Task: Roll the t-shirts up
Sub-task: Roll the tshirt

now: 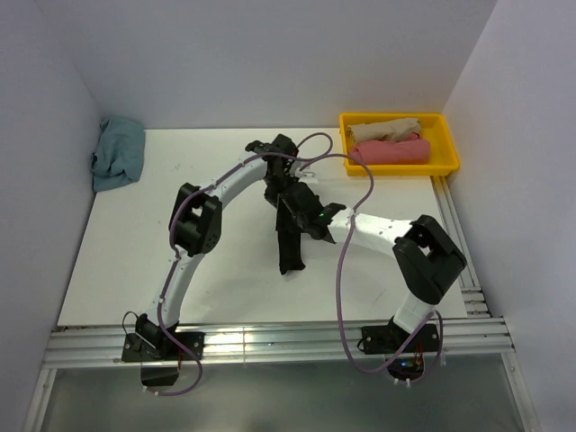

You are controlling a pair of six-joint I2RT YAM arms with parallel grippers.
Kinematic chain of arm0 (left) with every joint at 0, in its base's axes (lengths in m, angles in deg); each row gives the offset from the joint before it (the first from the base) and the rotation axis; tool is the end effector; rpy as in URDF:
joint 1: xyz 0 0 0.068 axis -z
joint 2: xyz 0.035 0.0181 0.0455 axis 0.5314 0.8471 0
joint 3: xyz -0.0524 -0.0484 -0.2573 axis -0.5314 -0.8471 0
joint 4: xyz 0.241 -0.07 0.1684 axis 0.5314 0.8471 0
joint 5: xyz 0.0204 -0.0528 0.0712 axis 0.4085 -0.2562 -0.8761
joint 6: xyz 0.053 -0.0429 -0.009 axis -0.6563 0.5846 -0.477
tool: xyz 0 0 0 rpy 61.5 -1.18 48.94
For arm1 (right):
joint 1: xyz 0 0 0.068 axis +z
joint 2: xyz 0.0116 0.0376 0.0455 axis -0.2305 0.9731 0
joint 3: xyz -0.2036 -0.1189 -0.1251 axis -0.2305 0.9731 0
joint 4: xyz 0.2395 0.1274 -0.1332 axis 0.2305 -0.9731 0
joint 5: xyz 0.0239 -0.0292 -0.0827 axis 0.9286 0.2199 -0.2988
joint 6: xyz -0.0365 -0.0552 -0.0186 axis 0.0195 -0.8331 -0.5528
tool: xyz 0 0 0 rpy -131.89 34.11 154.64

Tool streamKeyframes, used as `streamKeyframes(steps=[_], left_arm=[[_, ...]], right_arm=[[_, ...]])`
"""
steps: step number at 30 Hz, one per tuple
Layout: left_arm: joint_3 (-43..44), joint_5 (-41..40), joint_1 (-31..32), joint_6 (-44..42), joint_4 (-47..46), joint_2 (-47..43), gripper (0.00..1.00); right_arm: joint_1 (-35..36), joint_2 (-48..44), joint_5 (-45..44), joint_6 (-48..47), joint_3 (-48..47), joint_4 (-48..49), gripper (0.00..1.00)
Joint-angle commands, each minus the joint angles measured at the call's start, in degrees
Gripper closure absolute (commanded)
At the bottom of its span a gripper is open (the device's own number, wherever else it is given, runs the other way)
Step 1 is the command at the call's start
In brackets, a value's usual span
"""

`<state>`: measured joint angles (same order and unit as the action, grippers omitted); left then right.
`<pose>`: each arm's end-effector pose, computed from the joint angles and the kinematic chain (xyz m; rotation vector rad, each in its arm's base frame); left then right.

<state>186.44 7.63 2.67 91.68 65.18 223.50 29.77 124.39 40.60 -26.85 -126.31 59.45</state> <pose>0.4357 -0.3213 0.1541 0.8087 2.8041 -0.5314 0.3010 0.2632 0.1539 -0.0199 2.3776 0.3896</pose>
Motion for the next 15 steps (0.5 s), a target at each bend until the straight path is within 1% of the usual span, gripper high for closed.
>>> streamKeyframes(steps=[1, 6, 15], left_arm=[[1.6, -1.4, 1.3, -1.7, 2.7, 1.7, 1.00], [2.0, -1.5, 2.0, -1.5, 2.8, 1.9, 1.00], [1.4, -1.2, 2.6, -1.7, 3.0, 2.1, 1.00]], right_arm=[[2.5, 1.9, -4.7, -1.6, -4.4, -1.6, 0.27], [4.3, 5.4, -9.6, -0.6, -7.5, -5.0, 0.27], [4.8, 12.5, -16.1, 1.1, -10.4, -10.0, 0.26]])
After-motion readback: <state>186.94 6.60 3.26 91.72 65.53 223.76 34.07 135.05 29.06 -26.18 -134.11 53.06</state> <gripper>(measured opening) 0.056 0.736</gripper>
